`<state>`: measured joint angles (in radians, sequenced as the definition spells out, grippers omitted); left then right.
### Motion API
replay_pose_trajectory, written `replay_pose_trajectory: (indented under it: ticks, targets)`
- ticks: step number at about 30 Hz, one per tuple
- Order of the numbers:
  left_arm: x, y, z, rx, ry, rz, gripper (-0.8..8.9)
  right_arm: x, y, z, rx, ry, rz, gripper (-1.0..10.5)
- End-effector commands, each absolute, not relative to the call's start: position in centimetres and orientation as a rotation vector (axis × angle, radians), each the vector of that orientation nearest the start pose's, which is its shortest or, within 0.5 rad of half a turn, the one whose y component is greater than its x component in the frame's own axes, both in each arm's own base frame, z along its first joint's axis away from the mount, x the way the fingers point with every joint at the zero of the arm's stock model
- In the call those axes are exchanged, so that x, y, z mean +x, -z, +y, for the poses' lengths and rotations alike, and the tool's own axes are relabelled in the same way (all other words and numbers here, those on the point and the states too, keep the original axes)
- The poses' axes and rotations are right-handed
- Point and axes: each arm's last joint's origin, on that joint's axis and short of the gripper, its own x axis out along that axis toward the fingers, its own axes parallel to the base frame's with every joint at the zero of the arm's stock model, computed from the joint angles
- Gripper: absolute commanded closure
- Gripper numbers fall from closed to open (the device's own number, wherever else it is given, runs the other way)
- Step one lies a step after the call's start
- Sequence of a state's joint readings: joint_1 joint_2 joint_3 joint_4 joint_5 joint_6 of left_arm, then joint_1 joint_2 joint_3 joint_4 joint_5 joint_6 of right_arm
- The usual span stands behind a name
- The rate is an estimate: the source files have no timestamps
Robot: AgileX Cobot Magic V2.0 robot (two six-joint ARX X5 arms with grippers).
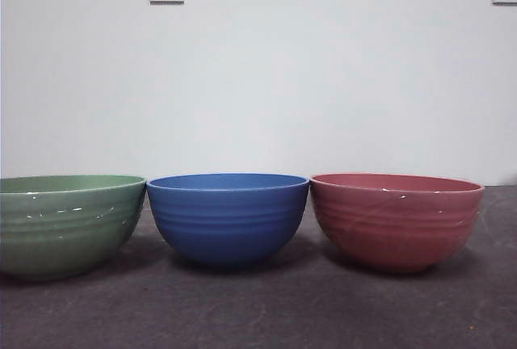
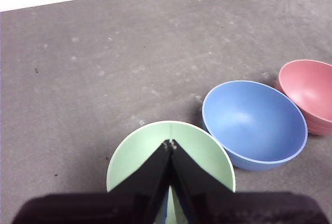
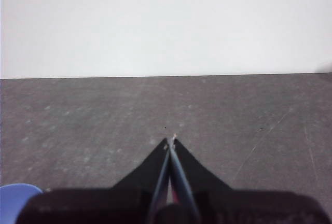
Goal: Pick up the green bowl on the top,put the green bowl on the left,pick up the red bowl in the middle,put the red bowl on the right
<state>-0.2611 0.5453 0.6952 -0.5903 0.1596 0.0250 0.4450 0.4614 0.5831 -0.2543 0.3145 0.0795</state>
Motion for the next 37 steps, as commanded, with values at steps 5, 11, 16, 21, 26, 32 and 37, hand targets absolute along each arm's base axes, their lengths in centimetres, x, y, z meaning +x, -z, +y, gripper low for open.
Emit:
replay_pose_trajectory:
  ticks: [5, 11, 16, 21, 26, 32, 37]
  targets:
    - [6.4, -29.0, -1.3, 0.13, 0.19, 0.388, 8.17, 10.7, -29.6, 4.1, 0.039, -0.121, 0.129, 9.4]
    - [5.7, -26.1, -0.4, 0.071, 0.058, 0.168, 8.17, 10.6, -29.4, 4.1, 0.029, -0.119, 0.153, 9.4]
    - [7.2, -21.2, -0.2, 0.024, 0.024, 0.142, 8.17, 10.6, -29.3, 4.1, 0.026, -0.118, 0.161, 9.4]
    - [8.9, -16.9, -0.2, -0.031, 0.019, 0.183, 8.17, 10.6, -29.3, 4.1, 0.025, -0.118, 0.163, 9.4]
    - [9.5, -14.7, -0.3, -0.035, 0.048, 0.206, 8.17, 10.6, -29.2, 4.1, 0.021, -0.117, 0.173, 9.4]
    - [9.5, -14.8, -0.3, -0.024, 0.047, 0.195, 8.17, 10.6, -29.2, 4.1, 0.02, -0.117, 0.175, 9.4]
    - [9.5, -14.8, -0.3, -0.024, 0.047, 0.199, 8.17, 10.6, -29.2, 4.1, 0.02, -0.117, 0.175, 9.4]
